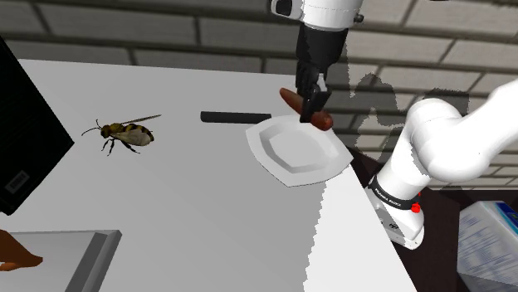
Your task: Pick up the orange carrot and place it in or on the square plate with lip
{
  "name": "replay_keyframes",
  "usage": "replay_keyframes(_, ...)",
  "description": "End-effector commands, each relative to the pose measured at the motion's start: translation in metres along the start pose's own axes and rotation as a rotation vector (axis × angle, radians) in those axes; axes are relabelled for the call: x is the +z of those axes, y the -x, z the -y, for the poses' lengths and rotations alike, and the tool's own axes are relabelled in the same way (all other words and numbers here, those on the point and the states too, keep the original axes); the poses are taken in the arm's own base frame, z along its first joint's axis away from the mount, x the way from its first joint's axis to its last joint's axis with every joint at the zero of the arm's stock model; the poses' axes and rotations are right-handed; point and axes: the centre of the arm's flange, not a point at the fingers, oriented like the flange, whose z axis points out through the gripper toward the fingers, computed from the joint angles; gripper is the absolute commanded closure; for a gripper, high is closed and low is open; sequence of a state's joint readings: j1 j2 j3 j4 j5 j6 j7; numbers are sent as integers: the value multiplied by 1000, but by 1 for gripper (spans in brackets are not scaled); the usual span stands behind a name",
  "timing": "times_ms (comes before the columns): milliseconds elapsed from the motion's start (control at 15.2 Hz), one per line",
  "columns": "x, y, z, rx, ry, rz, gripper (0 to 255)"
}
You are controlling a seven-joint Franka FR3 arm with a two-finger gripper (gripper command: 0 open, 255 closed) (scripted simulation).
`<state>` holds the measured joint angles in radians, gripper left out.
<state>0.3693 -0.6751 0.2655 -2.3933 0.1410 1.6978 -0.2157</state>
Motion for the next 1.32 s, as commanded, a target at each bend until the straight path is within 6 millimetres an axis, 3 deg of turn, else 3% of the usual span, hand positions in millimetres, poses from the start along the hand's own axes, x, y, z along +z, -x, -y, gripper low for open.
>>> replay_keyframes(0,7,6,9,1,0,0,255)
replay_keyframes(792,70,3,10,1,0,0,255)
replay_keyframes(1254,72,3,10,1,0,0,255)
